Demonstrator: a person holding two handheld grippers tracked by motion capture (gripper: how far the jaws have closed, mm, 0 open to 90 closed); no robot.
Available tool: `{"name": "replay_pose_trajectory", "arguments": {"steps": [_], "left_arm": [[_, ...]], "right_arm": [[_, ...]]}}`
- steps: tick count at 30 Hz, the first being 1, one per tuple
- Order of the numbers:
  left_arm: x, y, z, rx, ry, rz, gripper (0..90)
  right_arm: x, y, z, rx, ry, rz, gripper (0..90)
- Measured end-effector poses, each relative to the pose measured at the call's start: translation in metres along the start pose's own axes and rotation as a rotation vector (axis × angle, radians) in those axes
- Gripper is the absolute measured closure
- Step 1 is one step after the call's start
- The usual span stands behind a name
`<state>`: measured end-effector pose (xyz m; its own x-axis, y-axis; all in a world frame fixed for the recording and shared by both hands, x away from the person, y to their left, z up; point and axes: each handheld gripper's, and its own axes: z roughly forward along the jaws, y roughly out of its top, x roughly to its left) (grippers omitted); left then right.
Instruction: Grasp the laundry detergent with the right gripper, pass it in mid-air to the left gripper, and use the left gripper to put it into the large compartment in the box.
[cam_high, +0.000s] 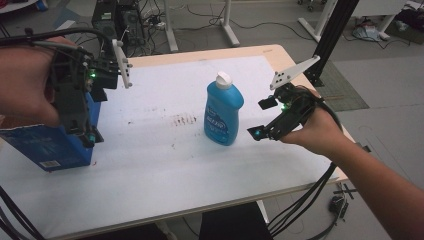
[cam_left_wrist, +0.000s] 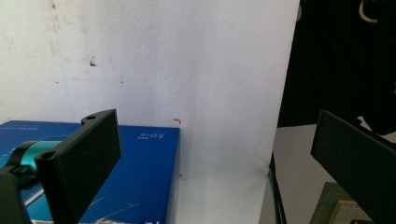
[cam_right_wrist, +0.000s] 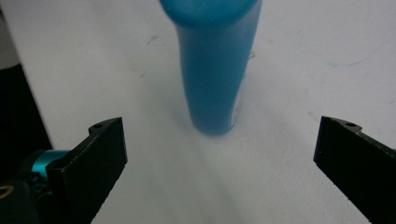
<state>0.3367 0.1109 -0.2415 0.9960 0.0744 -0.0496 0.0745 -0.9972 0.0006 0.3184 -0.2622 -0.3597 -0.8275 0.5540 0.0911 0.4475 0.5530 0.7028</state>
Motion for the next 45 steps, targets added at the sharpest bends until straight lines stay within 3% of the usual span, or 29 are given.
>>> {"name": "replay_pose_trajectory", "arguments": {"steps": [13,35,45], "left_arm": [[-0.001,-0.001,0.0,-0.003,0.001,0.004,1.6],[-0.001,-0.009,0.0,-0.001,0.0,-0.004,1.7],[-0.001,-0.015,0.0,-0.002,0.002,-0.011,1.7]], "right_arm": [[0.007,-0.015,0.032,-0.15,-0.026,0.052,1.9],[0.009,-0.008,0.077,-0.209,-0.041,0.077,2.0],[0.011,-0.009,0.086,-0.28,-0.089,0.08,2.0]]}}
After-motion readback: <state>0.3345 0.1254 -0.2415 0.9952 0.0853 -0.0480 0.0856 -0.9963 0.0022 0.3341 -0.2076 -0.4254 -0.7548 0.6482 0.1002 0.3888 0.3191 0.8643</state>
